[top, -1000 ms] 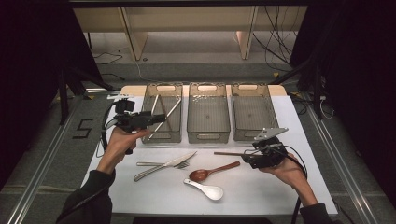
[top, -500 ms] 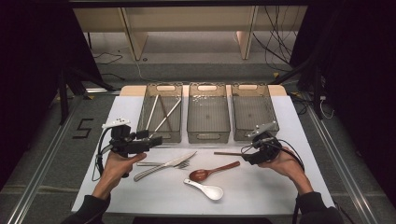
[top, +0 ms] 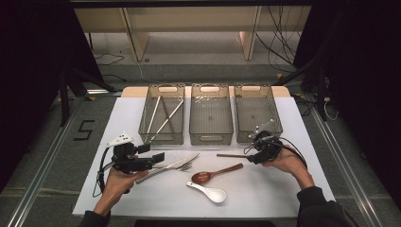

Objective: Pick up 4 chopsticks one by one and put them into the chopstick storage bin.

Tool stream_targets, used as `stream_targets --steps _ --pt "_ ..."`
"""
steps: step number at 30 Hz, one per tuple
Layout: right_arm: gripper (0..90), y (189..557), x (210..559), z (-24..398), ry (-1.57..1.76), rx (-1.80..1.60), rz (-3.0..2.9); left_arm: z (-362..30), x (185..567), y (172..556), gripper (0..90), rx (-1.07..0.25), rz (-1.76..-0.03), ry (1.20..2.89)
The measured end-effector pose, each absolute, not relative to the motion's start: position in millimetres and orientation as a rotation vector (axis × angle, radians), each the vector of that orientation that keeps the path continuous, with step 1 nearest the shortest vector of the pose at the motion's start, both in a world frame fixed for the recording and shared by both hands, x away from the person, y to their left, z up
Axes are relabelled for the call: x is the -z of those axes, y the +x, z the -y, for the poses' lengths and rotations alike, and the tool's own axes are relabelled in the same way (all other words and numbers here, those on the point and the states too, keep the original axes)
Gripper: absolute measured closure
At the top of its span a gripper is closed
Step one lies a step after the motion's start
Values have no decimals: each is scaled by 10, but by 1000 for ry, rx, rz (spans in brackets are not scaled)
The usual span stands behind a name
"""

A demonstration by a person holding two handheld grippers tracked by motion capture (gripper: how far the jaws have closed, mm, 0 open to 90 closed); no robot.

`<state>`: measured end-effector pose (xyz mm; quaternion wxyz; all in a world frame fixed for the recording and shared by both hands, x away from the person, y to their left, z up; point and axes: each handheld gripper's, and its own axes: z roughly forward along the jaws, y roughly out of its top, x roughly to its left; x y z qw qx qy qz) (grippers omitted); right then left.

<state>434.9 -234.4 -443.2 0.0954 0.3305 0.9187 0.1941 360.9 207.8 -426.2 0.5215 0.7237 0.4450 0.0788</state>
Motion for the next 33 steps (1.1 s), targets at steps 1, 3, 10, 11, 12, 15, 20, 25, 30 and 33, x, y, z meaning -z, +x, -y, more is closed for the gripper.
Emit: stream_targets --steps 1,3,10,11,12,15,20,25,30,33 --pt "439 4360 4437 2343 975 -568 -2726 -2077 4271 3602 174 -193 -1063 1741" --pt "460 4379 4448 2345 979 -569 -2735 -2062 4293 3585 174 -193 -1064 1751" --pt "521 4417 4522 2353 972 -502 -2773 -2025 4327 3555 173 -190 -1053 1765" --pt "526 4421 4523 2358 972 -499 -2774 -2022 4327 3550 173 -188 -1054 1766" --pt "532 4427 4523 2364 976 -501 -2776 -2018 4328 3547 173 -189 -1053 1766" --pt "543 4443 4522 2379 979 -470 -2777 -2011 4336 3540 173 -194 -1049 1768" --pt "575 4475 4512 2408 985 -448 -2794 -2006 4349 3527 173 -200 -1041 1778" --pt "616 4490 4534 2427 987 -426 -2816 -2006 4359 3525 173 -196 -1051 1776" --pt "662 4484 4559 2415 980 -384 -2839 -2002 4358 3523 173 -194 -1050 1776" --pt "707 4470 4554 2399 973 -368 -2847 -2001 4359 3523 173 -193 -1051 1776"
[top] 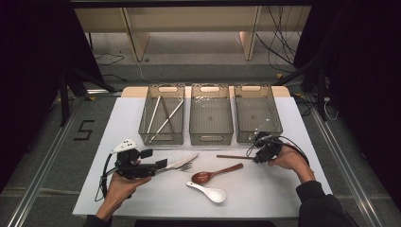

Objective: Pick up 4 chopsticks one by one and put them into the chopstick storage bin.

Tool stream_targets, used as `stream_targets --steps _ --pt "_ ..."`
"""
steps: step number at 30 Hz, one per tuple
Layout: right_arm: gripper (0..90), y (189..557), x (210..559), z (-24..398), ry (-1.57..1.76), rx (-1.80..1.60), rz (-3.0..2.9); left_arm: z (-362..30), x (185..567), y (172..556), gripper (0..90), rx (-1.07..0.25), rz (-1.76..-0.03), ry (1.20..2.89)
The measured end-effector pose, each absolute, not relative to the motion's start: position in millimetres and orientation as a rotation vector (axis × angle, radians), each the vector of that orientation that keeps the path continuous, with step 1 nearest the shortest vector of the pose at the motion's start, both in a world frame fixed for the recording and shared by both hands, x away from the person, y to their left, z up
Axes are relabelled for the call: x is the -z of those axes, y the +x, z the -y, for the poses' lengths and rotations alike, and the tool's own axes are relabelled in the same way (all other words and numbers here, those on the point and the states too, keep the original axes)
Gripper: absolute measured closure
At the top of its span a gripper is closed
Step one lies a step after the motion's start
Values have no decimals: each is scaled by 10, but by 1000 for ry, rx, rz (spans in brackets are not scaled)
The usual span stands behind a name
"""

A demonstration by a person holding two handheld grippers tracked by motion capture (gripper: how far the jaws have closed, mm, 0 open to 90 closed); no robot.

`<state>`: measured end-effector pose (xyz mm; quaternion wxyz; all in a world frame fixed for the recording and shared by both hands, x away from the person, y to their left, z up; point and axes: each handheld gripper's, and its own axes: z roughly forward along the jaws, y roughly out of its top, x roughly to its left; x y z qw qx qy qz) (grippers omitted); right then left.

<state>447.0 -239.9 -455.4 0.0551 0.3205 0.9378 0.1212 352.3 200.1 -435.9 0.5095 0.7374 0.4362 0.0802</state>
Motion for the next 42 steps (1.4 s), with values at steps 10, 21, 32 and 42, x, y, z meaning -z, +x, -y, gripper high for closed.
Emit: stream_targets --steps 10,21,32,42 --pt "757 4378 4533 2272 831 -222 -2897 -1996 4363 3526 173 -190 -1047 1776" --pt "815 4307 4529 2169 685 -130 -2947 -1997 4374 3530 173 -183 -1052 1777" --pt "858 4277 4528 2138 585 -111 -2980 -1994 4383 3534 174 -179 -1058 1777" --pt "859 4206 4345 2203 660 -306 -2922 -1990 4383 3541 176 -181 -1071 1774"
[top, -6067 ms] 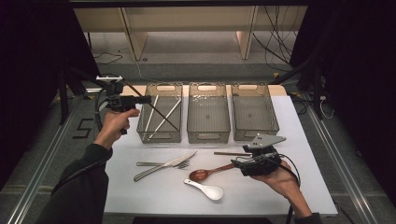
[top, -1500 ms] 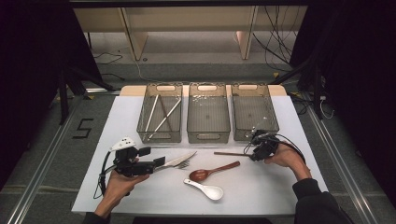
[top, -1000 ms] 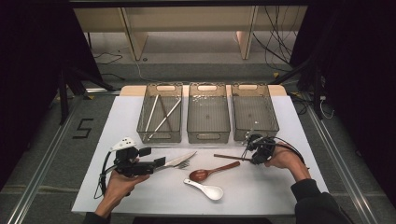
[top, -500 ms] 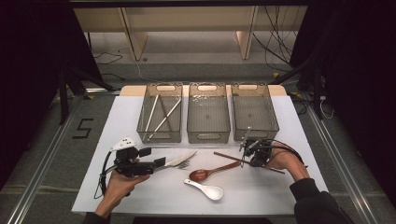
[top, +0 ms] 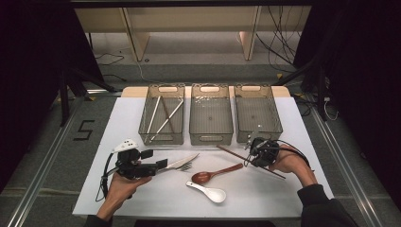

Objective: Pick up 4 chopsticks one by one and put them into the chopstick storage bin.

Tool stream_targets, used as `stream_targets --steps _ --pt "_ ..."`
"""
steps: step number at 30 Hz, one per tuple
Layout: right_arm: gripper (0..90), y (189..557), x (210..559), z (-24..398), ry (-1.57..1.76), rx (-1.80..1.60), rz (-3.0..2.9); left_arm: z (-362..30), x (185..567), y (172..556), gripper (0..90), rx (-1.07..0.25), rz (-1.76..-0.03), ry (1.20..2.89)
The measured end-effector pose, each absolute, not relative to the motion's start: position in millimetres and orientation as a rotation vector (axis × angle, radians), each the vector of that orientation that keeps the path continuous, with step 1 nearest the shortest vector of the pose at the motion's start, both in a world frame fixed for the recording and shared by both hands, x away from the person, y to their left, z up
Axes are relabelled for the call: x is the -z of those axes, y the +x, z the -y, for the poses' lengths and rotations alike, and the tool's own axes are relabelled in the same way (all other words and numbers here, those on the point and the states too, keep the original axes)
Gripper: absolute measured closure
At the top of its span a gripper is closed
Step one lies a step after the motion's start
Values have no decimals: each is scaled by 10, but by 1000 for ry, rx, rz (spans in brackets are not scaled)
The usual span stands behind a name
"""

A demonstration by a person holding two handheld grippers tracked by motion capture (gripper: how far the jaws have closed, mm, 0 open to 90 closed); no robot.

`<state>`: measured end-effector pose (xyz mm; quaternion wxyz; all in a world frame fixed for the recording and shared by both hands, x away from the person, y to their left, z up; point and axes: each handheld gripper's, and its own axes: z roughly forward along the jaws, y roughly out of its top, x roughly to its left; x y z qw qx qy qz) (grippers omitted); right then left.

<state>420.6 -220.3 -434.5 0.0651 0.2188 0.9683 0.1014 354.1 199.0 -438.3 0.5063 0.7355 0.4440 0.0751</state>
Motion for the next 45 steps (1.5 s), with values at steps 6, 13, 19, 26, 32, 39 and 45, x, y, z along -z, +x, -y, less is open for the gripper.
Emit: stream_targets --steps 6,13,19,26,32,39,45 --pt "858 4164 4173 2170 721 -422 -2865 -1934 4375 3545 177 -165 -1073 1773" --pt "858 4112 4037 2043 764 -524 -2815 -1801 4331 3565 179 -143 -1084 1752" --pt "858 4047 3988 1907 773 -574 -2788 -1624 4323 3616 184 -84 -1092 1741" --pt "858 3967 3960 1735 760 -637 -2769 -1442 4290 3675 187 -43 -1100 1713" --pt "857 3905 3944 1621 744 -706 -2753 -1353 4245 3691 187 -43 -1095 1699" --pt "857 3829 3900 1519 726 -760 -2737 -1172 4236 3729 199 1 -1084 1694" --pt "857 3780 3900 1464 707 -771 -2727 -1054 4273 3813 266 69 -1097 1661"
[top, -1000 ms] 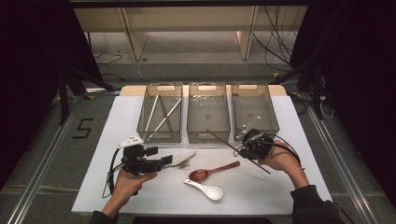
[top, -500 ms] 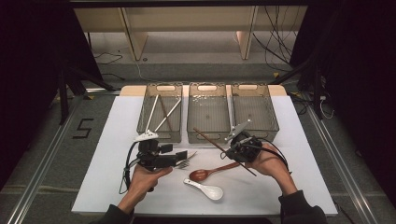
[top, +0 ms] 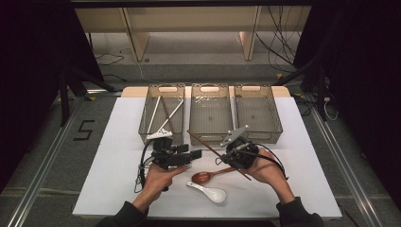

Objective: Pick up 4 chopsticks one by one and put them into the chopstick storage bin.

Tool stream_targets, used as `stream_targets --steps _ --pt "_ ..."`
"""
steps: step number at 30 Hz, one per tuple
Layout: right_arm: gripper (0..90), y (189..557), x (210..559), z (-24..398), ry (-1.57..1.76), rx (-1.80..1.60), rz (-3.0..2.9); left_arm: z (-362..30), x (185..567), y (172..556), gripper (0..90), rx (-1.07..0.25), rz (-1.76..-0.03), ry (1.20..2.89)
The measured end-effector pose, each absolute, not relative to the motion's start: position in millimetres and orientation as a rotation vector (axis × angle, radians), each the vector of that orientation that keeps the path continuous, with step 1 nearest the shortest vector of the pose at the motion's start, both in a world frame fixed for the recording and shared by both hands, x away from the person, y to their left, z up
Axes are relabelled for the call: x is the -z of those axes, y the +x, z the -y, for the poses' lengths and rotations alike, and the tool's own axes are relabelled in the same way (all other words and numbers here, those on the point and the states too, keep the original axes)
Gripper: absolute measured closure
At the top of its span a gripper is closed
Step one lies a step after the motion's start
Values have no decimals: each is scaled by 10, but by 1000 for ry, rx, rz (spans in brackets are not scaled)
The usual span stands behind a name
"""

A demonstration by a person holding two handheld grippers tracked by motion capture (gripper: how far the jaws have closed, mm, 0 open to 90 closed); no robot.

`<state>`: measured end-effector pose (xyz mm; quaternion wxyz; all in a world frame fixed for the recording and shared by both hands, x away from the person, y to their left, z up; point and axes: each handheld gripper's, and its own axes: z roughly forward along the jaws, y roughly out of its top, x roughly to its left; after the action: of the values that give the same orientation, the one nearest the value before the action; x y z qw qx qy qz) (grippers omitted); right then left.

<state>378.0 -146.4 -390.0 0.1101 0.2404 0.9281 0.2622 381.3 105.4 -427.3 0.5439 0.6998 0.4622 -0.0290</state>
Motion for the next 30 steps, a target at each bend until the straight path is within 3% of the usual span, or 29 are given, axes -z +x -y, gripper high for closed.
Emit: stream_targets --steps 8,19,30 --pt "857 3720 3905 1423 702 -809 -2717 -948 4309 3841 357 142 -1088 1611" --pt "857 3688 3931 1355 680 -827 -2720 -827 4359 3865 576 205 -1078 1595" --pt "856 3675 3931 1345 671 -844 -2717 -802 4371 3867 733 250 -1069 1565"
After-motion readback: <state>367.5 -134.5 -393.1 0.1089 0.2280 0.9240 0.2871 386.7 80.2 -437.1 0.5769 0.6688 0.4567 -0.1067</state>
